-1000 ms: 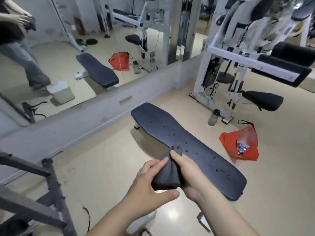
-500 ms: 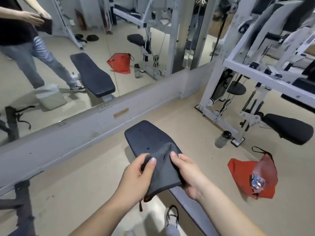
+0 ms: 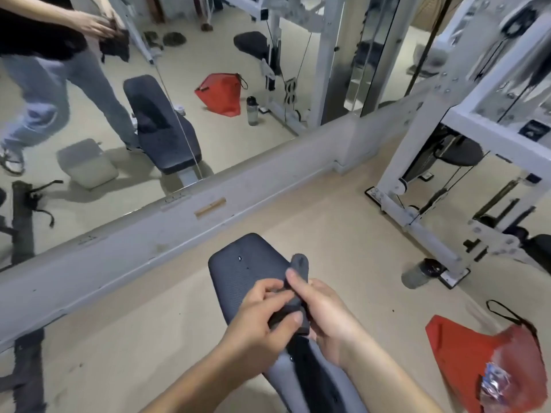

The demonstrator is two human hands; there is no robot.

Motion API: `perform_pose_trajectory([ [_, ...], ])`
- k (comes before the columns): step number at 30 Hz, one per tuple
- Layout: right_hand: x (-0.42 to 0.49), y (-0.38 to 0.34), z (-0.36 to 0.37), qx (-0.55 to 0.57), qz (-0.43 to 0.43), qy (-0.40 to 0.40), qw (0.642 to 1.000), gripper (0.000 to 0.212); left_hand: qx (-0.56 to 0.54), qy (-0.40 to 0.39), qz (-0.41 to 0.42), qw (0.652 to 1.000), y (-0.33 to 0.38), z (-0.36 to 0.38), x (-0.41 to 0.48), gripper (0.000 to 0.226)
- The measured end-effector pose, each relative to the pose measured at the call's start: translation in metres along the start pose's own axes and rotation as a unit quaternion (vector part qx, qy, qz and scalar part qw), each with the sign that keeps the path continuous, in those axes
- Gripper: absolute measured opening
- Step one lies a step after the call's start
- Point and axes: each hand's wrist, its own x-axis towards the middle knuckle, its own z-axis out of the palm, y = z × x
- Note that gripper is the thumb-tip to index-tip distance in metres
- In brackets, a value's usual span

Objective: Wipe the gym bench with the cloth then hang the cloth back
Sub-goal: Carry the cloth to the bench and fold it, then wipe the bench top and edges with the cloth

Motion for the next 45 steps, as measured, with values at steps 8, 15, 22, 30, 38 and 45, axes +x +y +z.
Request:
perform_pose_trajectory([
  [8, 0.11, 0.034, 0.007, 0.045, 0.051, 0.127, 0.989, 0.047, -0.005, -0.075, -0.049, 0.996, -0.09, -0.025, 0.059, 0.042],
  [15, 0.203, 0.076, 0.039, 0.056, 0.007, 0.285, 0.957, 0.026, 0.027, -0.144, -0.087, 0.985, -0.204, -0.085, 0.142, 0.014],
  [22, 0.32, 0.127, 0.064, -0.275, -0.162, 0.427, 0.846, 0.026, 0.025, -0.107, -0.115, 0.987, -0.359, -0.109, 0.186, 0.031],
  [30, 0.473, 0.303, 0.039, -0.677, -0.188, 0.153, 0.695, 0.035, 0.26, -0.092, -0.01, 0.961, -0.542, -0.047, 0.227, 0.041],
  [38, 0.55, 0.266, 0.01, -0.72, -0.252, 0.179, 0.621, 0.073, 0.137, 0.202, 0.138, 0.96, -0.615, -0.012, 0.255, 0.024],
  [45, 0.565, 0.257, 0.022, -0.746, -0.194, 0.216, 0.599, 0.066, 0.124, 0.22, 0.13, 0.959, -0.619, -0.008, 0.241, 0.027],
])
